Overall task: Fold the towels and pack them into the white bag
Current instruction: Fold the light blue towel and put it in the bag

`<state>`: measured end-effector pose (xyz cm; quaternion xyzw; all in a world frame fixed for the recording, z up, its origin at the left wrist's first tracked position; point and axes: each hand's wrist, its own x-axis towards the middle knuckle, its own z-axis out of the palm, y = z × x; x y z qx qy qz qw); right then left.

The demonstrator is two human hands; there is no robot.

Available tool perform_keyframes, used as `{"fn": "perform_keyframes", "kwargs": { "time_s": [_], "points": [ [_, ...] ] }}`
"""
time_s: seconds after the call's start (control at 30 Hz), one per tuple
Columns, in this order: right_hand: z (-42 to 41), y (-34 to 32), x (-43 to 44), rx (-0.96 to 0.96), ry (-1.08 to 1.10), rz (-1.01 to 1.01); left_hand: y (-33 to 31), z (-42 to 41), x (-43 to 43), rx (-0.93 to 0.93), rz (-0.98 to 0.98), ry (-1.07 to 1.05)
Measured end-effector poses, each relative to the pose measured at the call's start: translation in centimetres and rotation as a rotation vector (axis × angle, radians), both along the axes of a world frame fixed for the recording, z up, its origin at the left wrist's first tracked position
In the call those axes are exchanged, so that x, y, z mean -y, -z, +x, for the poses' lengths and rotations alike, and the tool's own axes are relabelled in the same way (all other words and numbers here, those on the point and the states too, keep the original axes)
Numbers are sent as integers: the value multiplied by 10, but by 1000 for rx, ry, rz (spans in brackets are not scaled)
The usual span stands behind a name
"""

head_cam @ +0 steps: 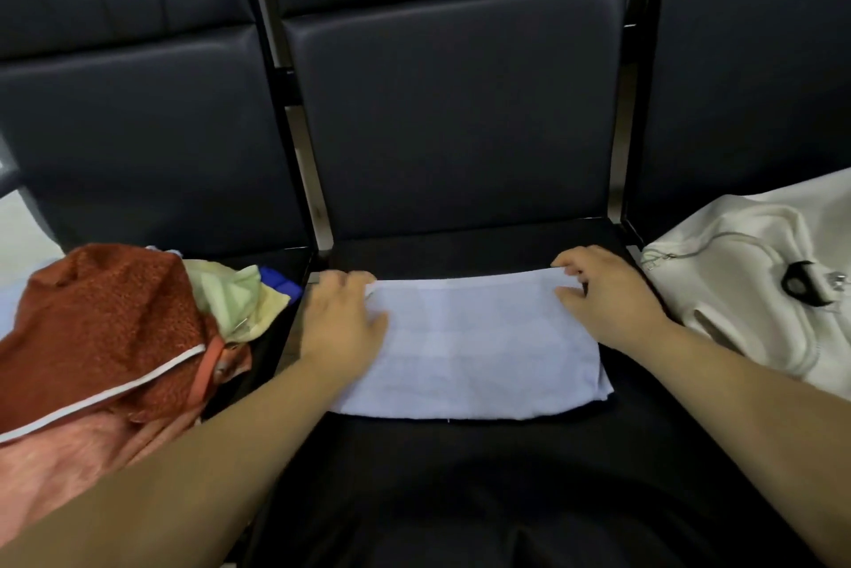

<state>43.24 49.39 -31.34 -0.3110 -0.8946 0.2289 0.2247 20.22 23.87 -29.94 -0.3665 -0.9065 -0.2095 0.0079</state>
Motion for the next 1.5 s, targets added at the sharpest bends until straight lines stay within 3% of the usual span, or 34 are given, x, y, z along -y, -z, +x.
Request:
{"fn": "perform_keyframes", "kwargs": {
  "time_s": [0.1,0.23,0.37,0.43,0.53,0.67,0.83,1.2,1.37,1.5],
  "points": [
    [3,-1,11,253,-204,-9,7,40,-8,228,-153,262],
    [22,-11,23,504,-247,29,15,58,-11,43,-480,375],
    [50,-19,55,580,-348,-226,8,50,-14,32,-624,362],
    [62,-16,76,571,-415,-340,8,58,-8,21,-584,365],
    [75,-8,92,489,-456,-290,12,88,12,41,-379,407],
    [84,-2,100,411,-484,-226,13,127,45,388,-195,416],
    [93,1,107,361,-489,-275,10,142,83,547,-78,349],
    [107,2,125,360,-432,-242,-1,158,96,341,80,278],
    [113,-1,131,321,-439,-238,5,152,105,491,62,333],
    [116,-1,135,305,-459,-240,11,150,102,387,51,362]
  ]
}}
